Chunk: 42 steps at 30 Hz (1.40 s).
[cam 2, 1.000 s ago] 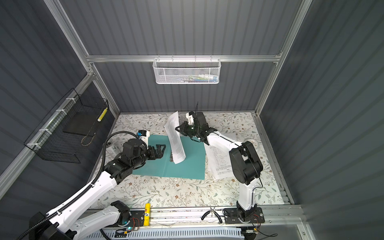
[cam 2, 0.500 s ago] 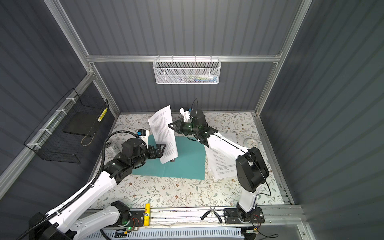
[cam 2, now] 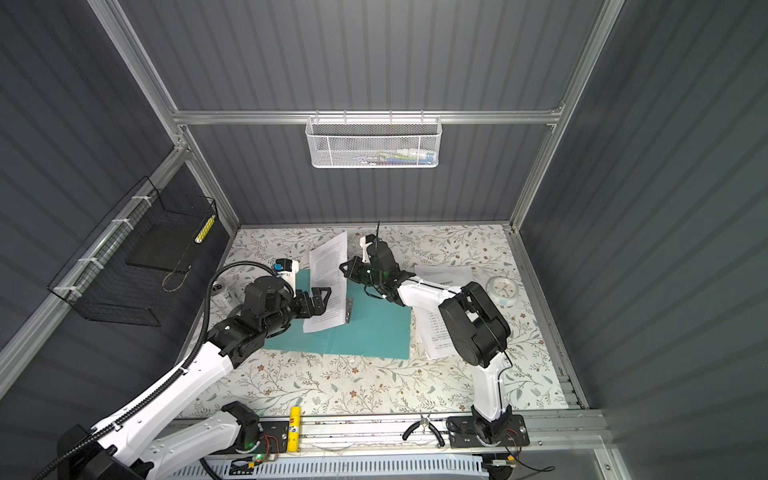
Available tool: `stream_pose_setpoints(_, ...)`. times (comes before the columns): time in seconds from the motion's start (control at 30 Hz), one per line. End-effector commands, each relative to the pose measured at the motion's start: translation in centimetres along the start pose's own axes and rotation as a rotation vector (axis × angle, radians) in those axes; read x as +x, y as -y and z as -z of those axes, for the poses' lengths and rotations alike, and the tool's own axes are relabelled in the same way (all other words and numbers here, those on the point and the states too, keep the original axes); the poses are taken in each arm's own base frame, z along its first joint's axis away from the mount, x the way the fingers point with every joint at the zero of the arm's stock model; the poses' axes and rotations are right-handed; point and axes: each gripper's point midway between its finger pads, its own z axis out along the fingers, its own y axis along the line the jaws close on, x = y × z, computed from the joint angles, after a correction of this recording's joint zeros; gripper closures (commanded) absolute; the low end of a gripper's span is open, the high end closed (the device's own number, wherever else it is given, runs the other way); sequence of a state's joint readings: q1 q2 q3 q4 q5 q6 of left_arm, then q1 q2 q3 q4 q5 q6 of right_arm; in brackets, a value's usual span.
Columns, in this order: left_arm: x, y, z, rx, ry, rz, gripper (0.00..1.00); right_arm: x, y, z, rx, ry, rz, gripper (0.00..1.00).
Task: Put the files into the folder
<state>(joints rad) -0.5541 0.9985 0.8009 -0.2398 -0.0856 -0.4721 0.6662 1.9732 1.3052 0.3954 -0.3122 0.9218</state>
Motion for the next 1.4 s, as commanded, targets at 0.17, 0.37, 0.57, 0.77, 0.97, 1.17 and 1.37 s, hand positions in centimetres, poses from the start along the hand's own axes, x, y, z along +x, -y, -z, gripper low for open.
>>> stream_pose_setpoints(0.17, -0.1, -0.7, 0.3, -0.016, 0.021, 0.024, 0.01, -1.1, 1.4, 0.8, 0.058, 0.111, 0.102, 1.00)
stream_pose_setpoints(0.37, 0.0, -0.8, 0.2, -0.016, 0.013, 0.029, 0.01, -1.2, 2.0, 1.6, 0.076, 0.142, 0.124, 1.00)
stream_pose_setpoints(0.57, 0.5, -0.9, -0.2, -0.006, -0.007, 0.058, 0.01, -0.6, 2.5, 1.5, 0.077, 0.128, 0.121, 1.00)
stream_pose_setpoints(0.77, 1.3, -2.2, -0.8, -0.017, -0.065, 0.121, 0.04, 0.2, 2.6, 0.7, 0.057, 0.096, 0.108, 1.00)
stream_pose_setpoints(0.97, 1.9, -3.4, -1.2, 0.003, -0.087, 0.194, 0.06, 1.1, 3.1, -1.1, 0.038, 0.061, 0.068, 1.00)
stream_pose_setpoints(1.17, 2.3, -4.0, -1.3, -0.009, -0.099, 0.209, 0.05, 2.9, 3.1, -2.9, 0.029, 0.029, 0.037, 1.00)
stream_pose_setpoints(1.37, 2.2, -4.3, -1.0, -0.017, -0.081, 0.209, 0.05, 3.6, 3.7, -4.1, 0.037, 0.056, -0.032, 1.00)
